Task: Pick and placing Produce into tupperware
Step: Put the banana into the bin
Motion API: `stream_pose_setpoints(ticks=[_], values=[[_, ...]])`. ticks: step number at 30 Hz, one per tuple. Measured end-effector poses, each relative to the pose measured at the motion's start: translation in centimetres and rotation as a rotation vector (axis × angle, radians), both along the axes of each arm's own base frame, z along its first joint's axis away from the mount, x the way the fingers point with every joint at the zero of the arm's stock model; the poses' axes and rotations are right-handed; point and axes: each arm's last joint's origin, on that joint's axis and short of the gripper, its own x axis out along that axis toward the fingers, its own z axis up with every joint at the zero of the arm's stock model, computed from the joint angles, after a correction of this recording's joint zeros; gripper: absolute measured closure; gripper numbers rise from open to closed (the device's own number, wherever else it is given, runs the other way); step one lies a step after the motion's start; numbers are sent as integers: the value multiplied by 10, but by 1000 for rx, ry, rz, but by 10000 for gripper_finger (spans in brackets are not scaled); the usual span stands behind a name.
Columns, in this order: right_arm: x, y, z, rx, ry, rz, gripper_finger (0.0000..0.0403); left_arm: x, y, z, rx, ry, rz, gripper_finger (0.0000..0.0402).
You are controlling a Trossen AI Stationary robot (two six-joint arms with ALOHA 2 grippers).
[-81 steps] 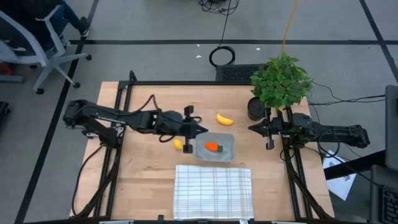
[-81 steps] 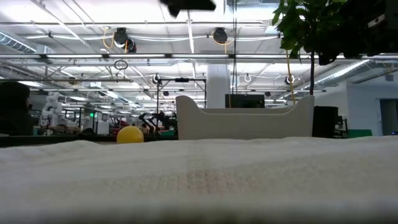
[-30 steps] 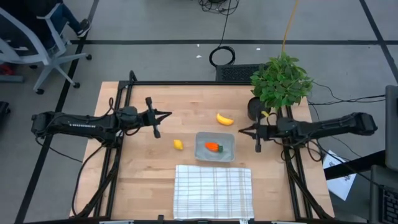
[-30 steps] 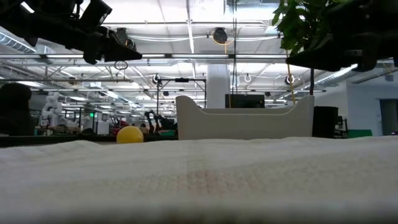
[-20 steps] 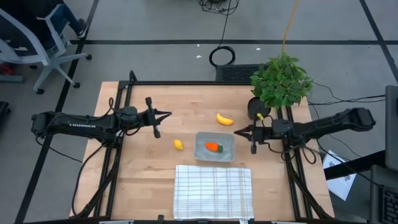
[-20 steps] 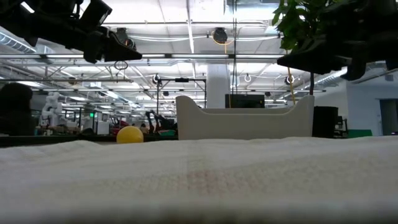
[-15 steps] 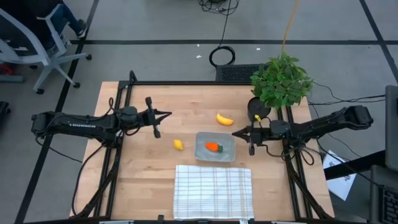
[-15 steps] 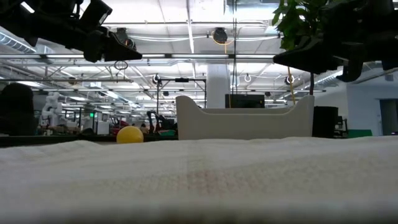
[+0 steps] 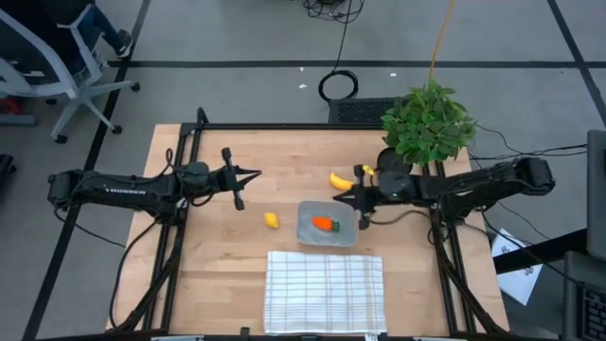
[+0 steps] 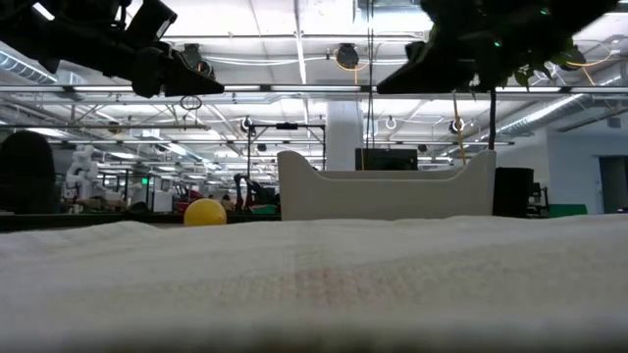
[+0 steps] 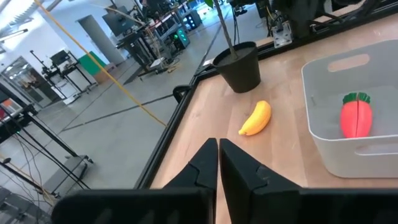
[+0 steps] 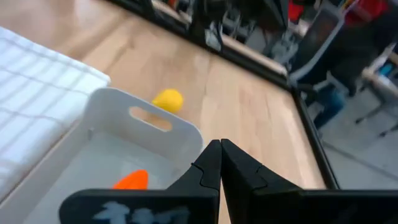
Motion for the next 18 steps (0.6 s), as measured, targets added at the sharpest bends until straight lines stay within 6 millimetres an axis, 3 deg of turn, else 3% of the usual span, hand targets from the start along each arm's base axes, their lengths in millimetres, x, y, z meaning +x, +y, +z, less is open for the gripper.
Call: stream_pose_setpoints(ticks=[5,10,14,18], values=[[21,-13,19,19,79,-56,403,0,0,0,0,0,0,399],[38,-40,35,165,123,-217,403,0,0,0,-9,0,1,391],[49,-63,35,264,136,-339,403,0,0,0,-9,0,1,379],[59,-77,23,326,167,-409,403,0,0,0,-9,-2,1,376]])
